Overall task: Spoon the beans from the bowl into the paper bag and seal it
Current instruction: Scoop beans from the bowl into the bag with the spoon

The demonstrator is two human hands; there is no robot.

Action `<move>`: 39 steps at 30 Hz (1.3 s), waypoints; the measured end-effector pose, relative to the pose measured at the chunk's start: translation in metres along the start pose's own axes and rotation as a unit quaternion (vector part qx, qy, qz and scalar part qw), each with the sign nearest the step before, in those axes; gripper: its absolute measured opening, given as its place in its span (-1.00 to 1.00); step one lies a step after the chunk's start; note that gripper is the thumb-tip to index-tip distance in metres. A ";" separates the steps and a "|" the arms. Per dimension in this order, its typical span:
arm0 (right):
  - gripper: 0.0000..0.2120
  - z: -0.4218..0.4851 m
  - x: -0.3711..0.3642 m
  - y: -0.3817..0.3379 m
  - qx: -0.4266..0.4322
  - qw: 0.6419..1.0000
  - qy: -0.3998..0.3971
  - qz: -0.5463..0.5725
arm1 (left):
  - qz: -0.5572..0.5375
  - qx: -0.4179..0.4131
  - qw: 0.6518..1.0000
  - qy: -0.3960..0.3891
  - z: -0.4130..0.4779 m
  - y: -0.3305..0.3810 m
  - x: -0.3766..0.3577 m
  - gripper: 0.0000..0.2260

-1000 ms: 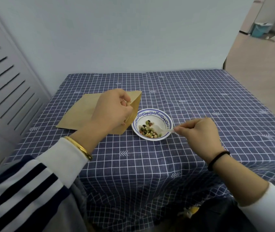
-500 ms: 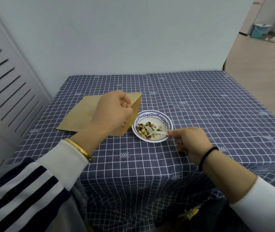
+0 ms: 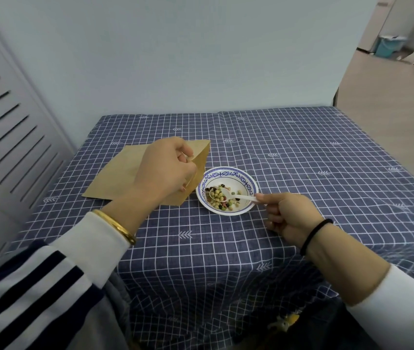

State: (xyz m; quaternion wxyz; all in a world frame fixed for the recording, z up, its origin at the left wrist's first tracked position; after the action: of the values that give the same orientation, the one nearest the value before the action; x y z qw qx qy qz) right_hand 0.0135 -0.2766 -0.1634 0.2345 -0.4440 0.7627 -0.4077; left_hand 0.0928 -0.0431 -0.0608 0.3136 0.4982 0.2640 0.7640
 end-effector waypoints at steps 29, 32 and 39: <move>-0.86 -0.066 -0.085 -0.061 0.540 0.810 0.028 -0.225 | -0.060 0.012 0.998 -0.013 -0.001 0.000 0.001 -0.81; -0.85 -0.061 -0.080 -0.061 0.526 0.825 0.031 -0.205 | -0.051 0.007 0.999 -0.010 0.000 0.001 0.001 -0.78; -0.96 -0.040 -0.043 -0.066 0.347 0.936 0.046 -0.044 | -0.042 0.011 0.999 -0.004 0.001 -0.003 0.004 -0.76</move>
State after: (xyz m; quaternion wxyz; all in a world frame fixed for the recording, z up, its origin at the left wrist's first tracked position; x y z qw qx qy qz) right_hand 0.0383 -0.2407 -0.0864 0.3201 -0.3488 0.5635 -0.6770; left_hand 0.0935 -0.0385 -0.0601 0.3410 0.4929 0.2919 0.7454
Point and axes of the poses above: each hand's wrist, its own z-axis towards the middle knuckle, its own x-axis out of the back of the hand, y = z × x, the point moved 7 cm from there along z, towards the middle knuckle, and after that the axes turned 13 degrees about y, right-handed, at the moved point
